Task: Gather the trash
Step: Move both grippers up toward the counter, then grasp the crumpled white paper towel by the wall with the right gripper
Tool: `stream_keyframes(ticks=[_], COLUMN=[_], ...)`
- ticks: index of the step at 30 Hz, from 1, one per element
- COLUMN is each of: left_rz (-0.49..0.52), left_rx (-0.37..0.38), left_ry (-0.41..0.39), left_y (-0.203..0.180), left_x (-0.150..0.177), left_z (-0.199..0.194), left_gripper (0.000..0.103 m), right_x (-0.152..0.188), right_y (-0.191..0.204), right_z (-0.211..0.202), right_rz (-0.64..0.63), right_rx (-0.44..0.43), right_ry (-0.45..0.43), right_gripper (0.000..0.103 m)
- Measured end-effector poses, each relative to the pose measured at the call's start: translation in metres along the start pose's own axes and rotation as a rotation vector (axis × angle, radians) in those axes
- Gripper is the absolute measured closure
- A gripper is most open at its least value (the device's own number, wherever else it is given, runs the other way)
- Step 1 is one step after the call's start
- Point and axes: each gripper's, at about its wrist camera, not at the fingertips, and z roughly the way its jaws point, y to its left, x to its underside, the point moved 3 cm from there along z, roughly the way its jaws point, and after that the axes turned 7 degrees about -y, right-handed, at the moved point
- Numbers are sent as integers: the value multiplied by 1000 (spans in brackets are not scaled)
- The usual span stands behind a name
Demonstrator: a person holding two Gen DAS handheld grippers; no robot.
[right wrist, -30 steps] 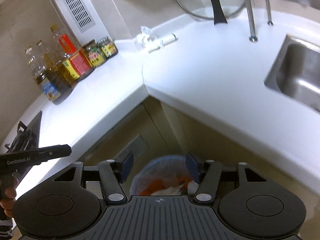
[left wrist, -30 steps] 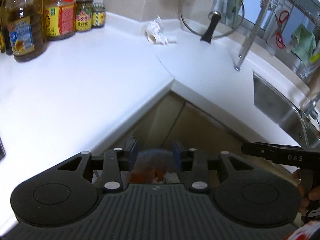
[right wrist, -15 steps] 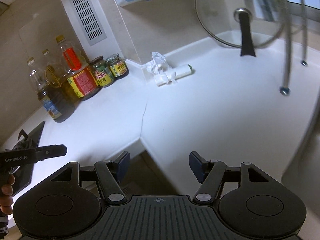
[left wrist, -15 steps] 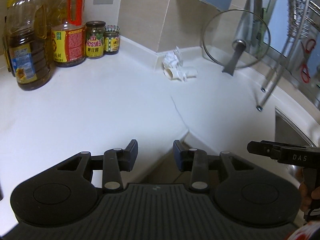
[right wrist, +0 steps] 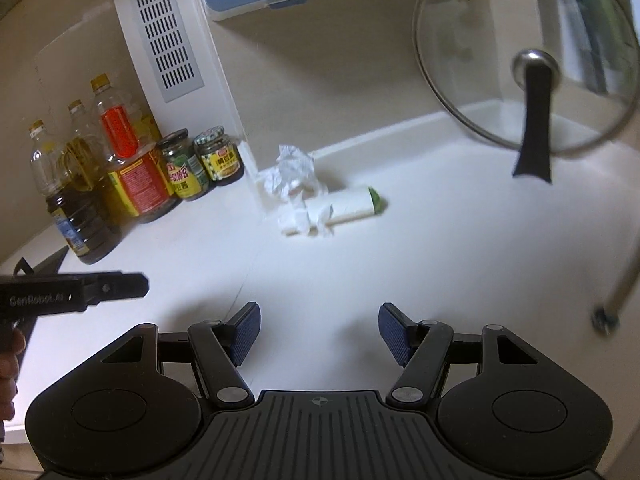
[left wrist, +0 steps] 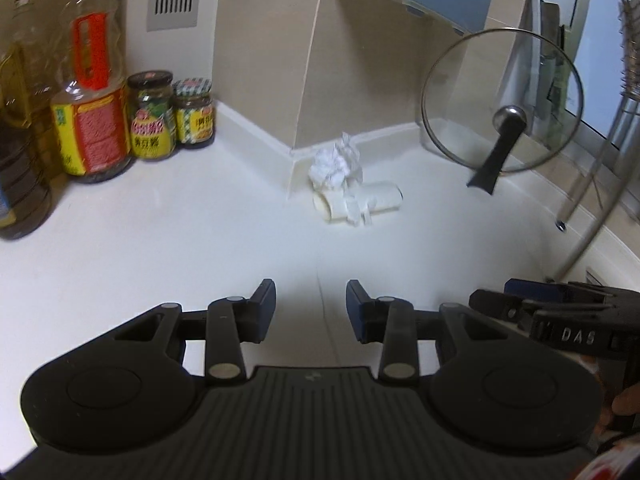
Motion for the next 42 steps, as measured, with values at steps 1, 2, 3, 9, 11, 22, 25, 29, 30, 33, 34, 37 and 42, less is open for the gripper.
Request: stream_keyframes(ticks=[1,2,3,9,11,22,25,29,30,33,34,37,42], left_rz=[0,-1,-2,-15,-15,-31,-39,-46,-49,-50,-50,-47,-31], left_rx=[-8,-15,-22,-65,-79,-144,-154,-170,-173,-185,-187,-186,-164], left_ry=[-2,-5,-11,-11,-12,4,13,19,21,25,25,27,25], left_y=[-1,-2,-2,3,5,28,35,42,44,49,50,49,43], left_x=[-4,-8,-12,-30,-35,-47,-46,-47,-47,-48,-49,-50,-51], left_z=[7,13,20,59,69,107,114,120,122,126,126,129,131], left_gripper=[69,69,69,69,69,69,69,69,69,69,69,69,69], right_x=[-3,-7,-10,-32,-39,-64,-67,-68,-68,-65,-64,-64,-66], right_y=[-1,-1,-2,0,0,13,15,21,21,21,21,19,8], right_z=[7,14,21,60,74,139,154,173,177,188,192,197,193], right_rz=[-11,-21,-31,-122,-143,-240,-250,-280,-285,-299,-301,-304,-268], right_rx=[-6,-13,-19,-53,-61,-102,-106,-112,-114,-109,-111,-112,-145], right_ry=[-4,-10,-14,-56,-67,-119,-121,-110,-105,-94,-93,-103,-117], right_gripper=[36,35,32,28,28,28,28,28,28,29,29,45,68])
